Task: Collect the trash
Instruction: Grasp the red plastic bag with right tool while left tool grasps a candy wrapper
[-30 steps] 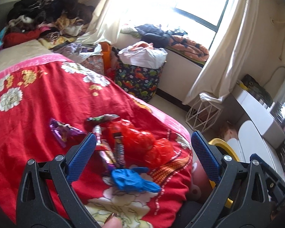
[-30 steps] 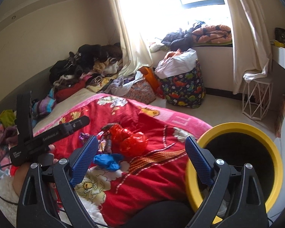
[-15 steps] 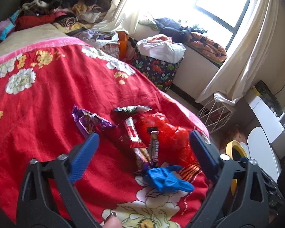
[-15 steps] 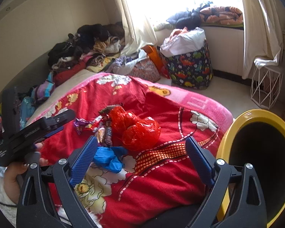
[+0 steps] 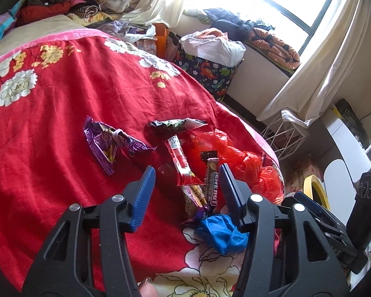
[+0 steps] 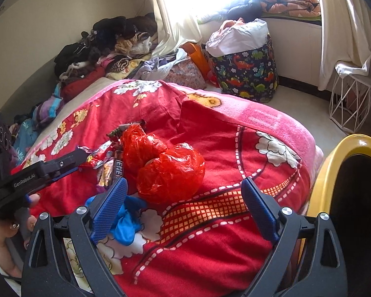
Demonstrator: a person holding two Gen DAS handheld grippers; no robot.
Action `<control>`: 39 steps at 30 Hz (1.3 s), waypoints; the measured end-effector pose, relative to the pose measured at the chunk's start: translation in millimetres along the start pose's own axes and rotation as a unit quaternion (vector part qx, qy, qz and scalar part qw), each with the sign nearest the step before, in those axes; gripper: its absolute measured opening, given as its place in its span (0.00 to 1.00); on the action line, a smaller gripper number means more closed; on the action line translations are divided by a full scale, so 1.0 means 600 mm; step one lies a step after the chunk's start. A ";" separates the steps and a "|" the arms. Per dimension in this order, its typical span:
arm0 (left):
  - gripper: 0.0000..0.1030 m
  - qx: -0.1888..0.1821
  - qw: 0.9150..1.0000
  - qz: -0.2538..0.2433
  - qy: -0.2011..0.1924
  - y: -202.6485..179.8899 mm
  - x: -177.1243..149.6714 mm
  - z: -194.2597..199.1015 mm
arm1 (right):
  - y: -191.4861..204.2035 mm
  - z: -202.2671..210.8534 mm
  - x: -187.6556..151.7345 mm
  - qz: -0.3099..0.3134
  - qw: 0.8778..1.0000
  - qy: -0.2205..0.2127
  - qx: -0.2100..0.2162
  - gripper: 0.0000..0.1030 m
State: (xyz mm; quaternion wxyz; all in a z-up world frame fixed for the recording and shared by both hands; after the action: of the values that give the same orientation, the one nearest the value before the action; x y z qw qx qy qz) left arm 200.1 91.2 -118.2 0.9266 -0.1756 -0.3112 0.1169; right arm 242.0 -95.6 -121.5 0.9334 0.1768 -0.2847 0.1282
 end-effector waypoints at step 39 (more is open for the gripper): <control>0.08 0.006 1.000 -0.010 0.001 -0.006 -0.001 -0.008 | 0.024 -0.002 -0.008 -0.005 0.999 -0.015 0.051 0.23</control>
State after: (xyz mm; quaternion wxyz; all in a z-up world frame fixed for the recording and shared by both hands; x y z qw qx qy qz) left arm 202.8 86.3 -120.4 0.9289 -0.1674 -0.3117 0.1097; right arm 233.8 -82.8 -121.4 0.9197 0.2271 -0.2904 0.1352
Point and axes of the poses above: each gripper's, at about its wrist camera, not at the fingertips, and z roughly against the way its jaws point, y to its left, x to its top, the point moved 2 cm from there along -z, roughly the way its jaws point, and after that the axes turned 9 degrees about y, right-handed, at the moved point
